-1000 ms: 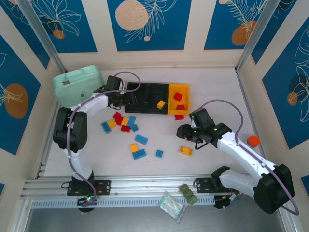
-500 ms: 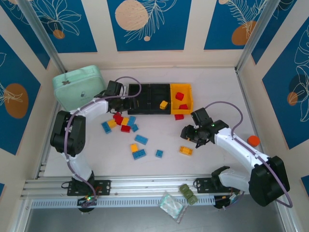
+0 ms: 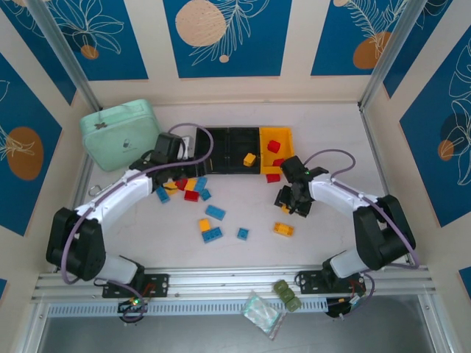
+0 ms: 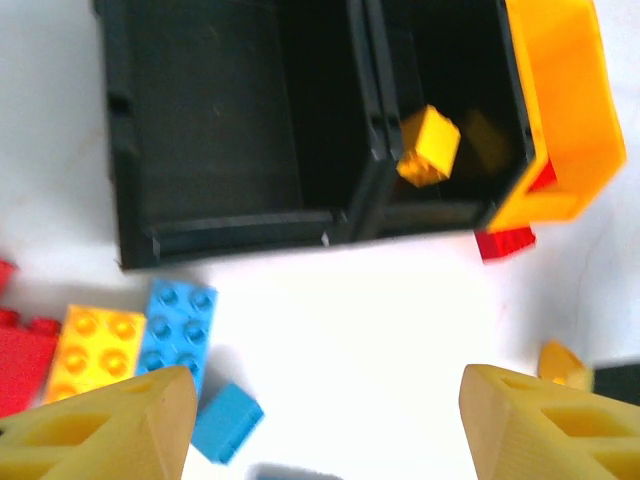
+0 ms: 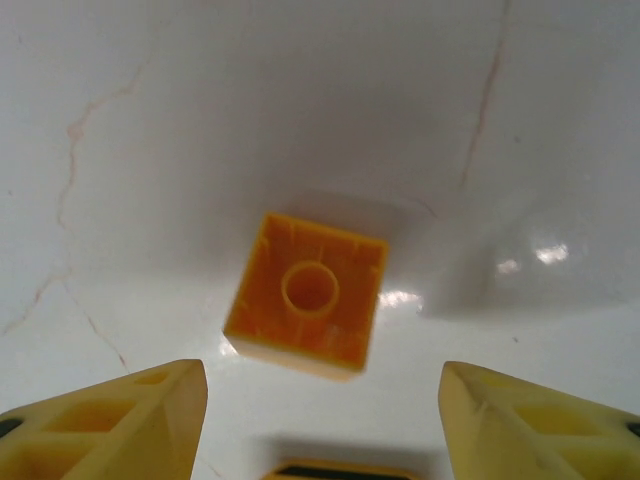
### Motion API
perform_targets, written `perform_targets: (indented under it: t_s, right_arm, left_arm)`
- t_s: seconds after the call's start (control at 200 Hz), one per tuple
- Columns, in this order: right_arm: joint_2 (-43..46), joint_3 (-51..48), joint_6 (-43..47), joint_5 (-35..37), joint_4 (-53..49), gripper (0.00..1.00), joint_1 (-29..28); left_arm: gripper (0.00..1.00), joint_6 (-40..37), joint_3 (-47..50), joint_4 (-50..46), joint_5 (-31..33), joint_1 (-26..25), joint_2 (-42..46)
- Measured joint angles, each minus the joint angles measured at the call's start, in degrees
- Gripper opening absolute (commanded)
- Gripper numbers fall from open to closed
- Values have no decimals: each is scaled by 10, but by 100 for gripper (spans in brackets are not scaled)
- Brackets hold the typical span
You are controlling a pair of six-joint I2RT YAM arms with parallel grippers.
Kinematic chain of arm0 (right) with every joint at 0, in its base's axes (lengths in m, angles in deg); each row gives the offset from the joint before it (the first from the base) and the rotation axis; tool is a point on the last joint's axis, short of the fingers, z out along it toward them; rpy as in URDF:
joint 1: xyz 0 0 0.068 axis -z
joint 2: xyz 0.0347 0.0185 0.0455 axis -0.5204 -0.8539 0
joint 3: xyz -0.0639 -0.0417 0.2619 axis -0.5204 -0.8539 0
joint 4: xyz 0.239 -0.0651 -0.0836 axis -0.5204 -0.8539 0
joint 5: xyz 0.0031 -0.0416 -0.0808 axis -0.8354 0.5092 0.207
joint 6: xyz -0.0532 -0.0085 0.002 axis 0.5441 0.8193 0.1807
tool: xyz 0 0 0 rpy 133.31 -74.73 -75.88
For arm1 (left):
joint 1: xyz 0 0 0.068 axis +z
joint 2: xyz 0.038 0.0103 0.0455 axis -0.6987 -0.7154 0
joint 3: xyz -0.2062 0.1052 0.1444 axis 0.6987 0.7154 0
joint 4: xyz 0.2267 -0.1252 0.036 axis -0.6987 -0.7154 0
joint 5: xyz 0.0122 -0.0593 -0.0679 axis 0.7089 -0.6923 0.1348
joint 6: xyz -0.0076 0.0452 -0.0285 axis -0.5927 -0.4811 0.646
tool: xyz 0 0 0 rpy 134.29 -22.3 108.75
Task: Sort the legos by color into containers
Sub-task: Pick up the lego from the middle-right of the table.
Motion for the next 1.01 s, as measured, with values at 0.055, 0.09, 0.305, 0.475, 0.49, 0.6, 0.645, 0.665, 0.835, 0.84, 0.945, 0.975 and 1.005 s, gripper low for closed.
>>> perform_targets:
  t_s: [0.055, 0.09, 0.305, 0.475, 0.49, 0.6, 0.645, 0.665, 0.835, 0.84, 0.945, 0.975, 1.005]
  right_arm:
    - [-16, 9, -3, 0, 4, 61, 0]
    - [-26, 13, -4, 1, 7, 57, 0]
    - [-54, 25, -13, 10, 14, 31, 0]
    - [-52, 44, -12, 23, 0, 26, -12]
    - [-52, 46, -12, 24, -2, 26, -13]
    - [-46, 80, -5, 28, -22, 26, -29]
    - [-43, 99, 1, 28, -28, 26, -34]
    - [-42, 110, 3, 28, -31, 26, -36]
    - [-58, 216, 30, 25, -39, 27, -44]
    - [-59, 219, 31, 25, -40, 27, -45]
    - [-112, 306, 50, 21, -41, 27, -50]
    - [-130, 329, 54, 19, -42, 27, -51]
    - [-151, 353, 58, 17, -43, 27, -53]
  left_arm:
    - [70, 2, 15, -9, 4, -16, 15]
    - [70, 5, 25, -13, 4, -25, 24]
    - [70, 20, 67, -35, 15, -49, 71]
    - [70, 30, 76, -42, 24, -54, 96]
    - [70, 30, 77, -42, 24, -54, 97]
    - [70, 41, 89, -43, 28, -59, 109]
    - [70, 45, 95, -43, 30, -61, 114]
    - [70, 47, 98, -43, 30, -62, 116]
    - [70, 69, 133, -43, 33, -68, 135]
    - [70, 70, 134, -43, 33, -68, 137]
    - [70, 80, 153, -45, 38, -73, 153]
    - [70, 84, 157, -45, 39, -73, 159]
    - [70, 86, 161, -45, 41, -74, 167]
